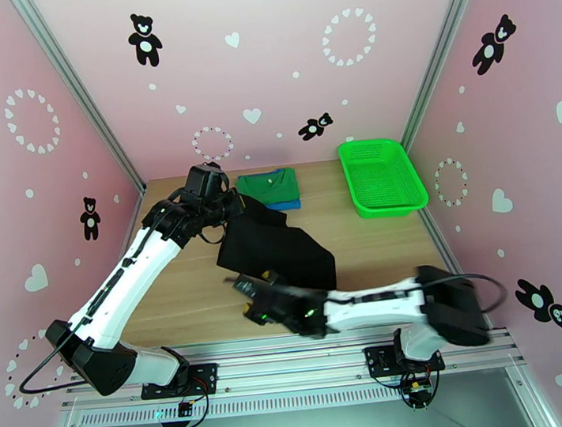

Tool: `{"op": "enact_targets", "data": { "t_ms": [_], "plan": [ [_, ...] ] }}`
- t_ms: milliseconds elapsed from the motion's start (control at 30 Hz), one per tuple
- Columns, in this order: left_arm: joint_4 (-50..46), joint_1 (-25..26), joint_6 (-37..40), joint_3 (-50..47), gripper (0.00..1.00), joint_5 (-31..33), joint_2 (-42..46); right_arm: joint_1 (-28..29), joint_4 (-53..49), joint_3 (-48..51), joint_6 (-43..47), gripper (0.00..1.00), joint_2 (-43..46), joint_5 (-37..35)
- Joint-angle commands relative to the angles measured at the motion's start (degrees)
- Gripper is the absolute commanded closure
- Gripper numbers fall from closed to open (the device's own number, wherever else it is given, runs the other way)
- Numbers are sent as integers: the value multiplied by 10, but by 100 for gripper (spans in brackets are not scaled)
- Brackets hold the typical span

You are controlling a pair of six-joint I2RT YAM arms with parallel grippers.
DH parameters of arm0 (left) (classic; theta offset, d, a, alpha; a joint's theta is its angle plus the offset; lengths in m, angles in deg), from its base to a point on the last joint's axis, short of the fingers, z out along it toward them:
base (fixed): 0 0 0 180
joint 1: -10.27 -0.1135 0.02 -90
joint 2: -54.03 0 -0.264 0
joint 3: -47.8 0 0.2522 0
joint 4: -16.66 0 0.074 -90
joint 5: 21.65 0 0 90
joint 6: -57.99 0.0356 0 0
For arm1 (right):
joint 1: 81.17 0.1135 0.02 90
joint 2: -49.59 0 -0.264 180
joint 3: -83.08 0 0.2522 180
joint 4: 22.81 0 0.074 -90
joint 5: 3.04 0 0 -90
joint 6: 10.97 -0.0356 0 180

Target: Fold and stack the mixed laundry pile

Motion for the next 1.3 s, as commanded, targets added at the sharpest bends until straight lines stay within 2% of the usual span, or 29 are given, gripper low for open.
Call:
{"op": "enact_targets", "data": {
  "t_ms": [0,233,567,733,800,867,1000,1100,1267],
  "plan": [
    [30,-2,-21,2,100,-7,6,19,107,-62,90,13,-92,-132],
    [30,-1,-25,16,100,-8,19,10,148,-186,99,12,-253,-301],
    [35,-1,-19,-3,100,-14,40,-72,91,-272,4,9,-342,-353],
    [28,-1,-11,-4,100,-8,48,-87,102,-279,7,15,-334,-370],
    [26,-1,-10,-5,100,-3,49,-88,106,-275,6,20,-321,-382],
    [26,-1,-10,-5,100,-1,52,-89,114,-261,5,32,-302,-389],
    [25,-1,-11,-11,100,1,56,-94,111,-232,-7,69,-256,-407],
    [25,-2,-12,-17,100,6,61,-100,71,-208,-36,100,-209,-420],
    [24,-2,-11,-28,100,16,71,-127,-61,-151,-153,100,-98,-414]
  ]
}}
